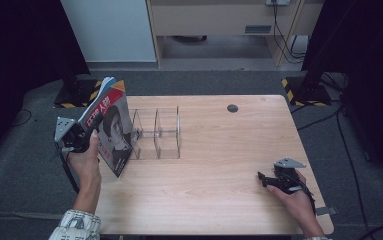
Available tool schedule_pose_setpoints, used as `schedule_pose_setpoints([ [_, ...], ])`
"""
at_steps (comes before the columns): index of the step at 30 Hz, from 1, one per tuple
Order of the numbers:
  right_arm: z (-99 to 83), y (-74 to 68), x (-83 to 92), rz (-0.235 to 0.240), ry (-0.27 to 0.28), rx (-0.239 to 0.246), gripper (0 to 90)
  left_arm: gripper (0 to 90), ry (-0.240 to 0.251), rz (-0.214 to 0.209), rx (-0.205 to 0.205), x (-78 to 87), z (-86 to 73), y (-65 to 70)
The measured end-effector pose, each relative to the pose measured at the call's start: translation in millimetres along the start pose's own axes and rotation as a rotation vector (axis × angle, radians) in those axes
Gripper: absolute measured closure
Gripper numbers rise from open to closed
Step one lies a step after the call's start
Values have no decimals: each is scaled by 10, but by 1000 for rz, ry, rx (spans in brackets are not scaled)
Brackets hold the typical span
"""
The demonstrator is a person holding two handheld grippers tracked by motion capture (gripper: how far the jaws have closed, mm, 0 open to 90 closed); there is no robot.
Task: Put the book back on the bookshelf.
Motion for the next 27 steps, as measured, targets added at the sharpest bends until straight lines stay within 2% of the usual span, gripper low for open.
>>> schedule_pose_setpoints([
  [9,0,0,0,0,0,0,254,848,-12,15,-2,7,-42,-36],
  [27,0,-1,0,1,-1,0,254,838,-26,10,5,10,-59,-65],
])
Point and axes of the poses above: each handheld gripper's, and its own axes: x roughly backward along the jaws, z roughly out of its top, y roughly to its right, the point moved 4 cm from there along -x, roughly forward along the jaws, and after that the axes turned 1 degree about -z, right-handed, at the moved point
